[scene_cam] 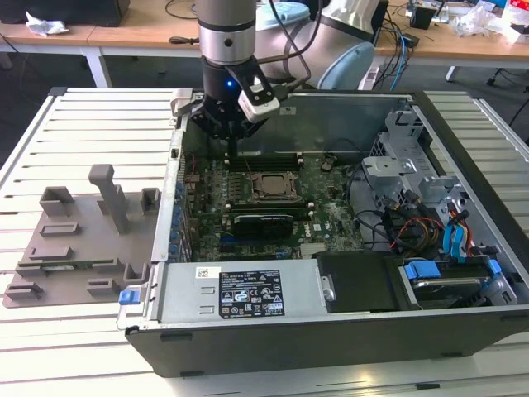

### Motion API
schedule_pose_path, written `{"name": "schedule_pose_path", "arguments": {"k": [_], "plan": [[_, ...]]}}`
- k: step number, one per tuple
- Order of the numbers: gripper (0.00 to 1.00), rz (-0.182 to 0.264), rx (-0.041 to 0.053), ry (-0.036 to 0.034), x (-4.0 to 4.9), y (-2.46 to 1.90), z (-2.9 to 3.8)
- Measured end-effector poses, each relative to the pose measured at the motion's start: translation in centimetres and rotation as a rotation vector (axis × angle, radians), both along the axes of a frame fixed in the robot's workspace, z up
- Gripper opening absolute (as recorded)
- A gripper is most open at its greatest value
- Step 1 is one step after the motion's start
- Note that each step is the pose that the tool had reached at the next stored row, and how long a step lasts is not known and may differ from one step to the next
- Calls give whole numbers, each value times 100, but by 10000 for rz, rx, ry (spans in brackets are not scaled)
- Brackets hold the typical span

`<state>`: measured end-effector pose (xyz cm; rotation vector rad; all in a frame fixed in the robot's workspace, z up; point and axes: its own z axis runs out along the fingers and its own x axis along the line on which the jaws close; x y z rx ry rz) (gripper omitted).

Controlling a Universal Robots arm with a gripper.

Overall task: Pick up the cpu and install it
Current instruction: 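Install the first cpu locking lever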

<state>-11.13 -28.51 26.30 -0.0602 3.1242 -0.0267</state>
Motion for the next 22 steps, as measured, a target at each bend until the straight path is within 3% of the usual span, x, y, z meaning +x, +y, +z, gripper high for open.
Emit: {"name": "schedule_pose_path", "arguments": {"k": [4, 16, 22], "plan": [[11, 1, 15, 0, 1, 45, -29], [11, 2, 16, 5, 256, 46, -31], [11, 1, 15, 14, 307, 46, -79]]}}
